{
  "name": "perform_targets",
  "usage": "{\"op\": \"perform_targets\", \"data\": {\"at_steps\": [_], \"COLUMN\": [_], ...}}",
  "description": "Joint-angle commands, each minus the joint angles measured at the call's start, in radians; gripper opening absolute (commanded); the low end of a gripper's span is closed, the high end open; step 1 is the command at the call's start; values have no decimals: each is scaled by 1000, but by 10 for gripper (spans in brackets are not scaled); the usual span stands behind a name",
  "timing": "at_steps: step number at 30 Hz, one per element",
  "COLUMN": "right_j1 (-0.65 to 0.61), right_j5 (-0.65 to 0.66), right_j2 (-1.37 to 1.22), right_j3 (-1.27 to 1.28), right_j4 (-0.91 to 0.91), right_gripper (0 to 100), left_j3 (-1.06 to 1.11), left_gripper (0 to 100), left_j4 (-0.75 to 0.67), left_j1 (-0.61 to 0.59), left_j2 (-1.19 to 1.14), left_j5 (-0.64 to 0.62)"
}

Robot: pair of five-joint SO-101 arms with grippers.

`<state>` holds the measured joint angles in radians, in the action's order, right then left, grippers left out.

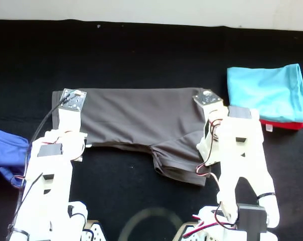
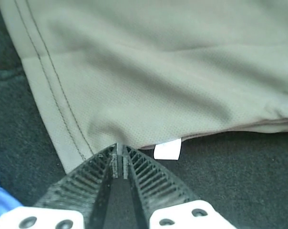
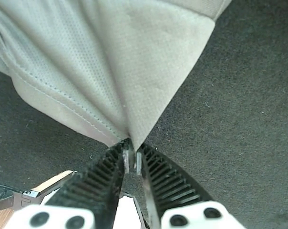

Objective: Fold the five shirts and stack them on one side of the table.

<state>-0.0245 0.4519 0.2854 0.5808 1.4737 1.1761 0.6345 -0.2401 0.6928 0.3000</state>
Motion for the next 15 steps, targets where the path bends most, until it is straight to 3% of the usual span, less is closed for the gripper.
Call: {"op": "perform_targets", "data": {"at_steps": [1, 9, 15], "right_j1": [12, 28, 36], "right_j5": [11, 11, 11], "right_j2": [30, 35, 38], "right_j3": [13, 166, 165], "right_j4": [-2, -156, -165], "right_gripper": [11, 6, 6], "left_j3": [-4, 51, 48], "left_gripper": [9, 11, 11], "left_j4": [-18, -84, -84], "left_j1": [12, 13, 7], "left_j2": [25, 25, 25], "left_j5": [-8, -9, -9]}}
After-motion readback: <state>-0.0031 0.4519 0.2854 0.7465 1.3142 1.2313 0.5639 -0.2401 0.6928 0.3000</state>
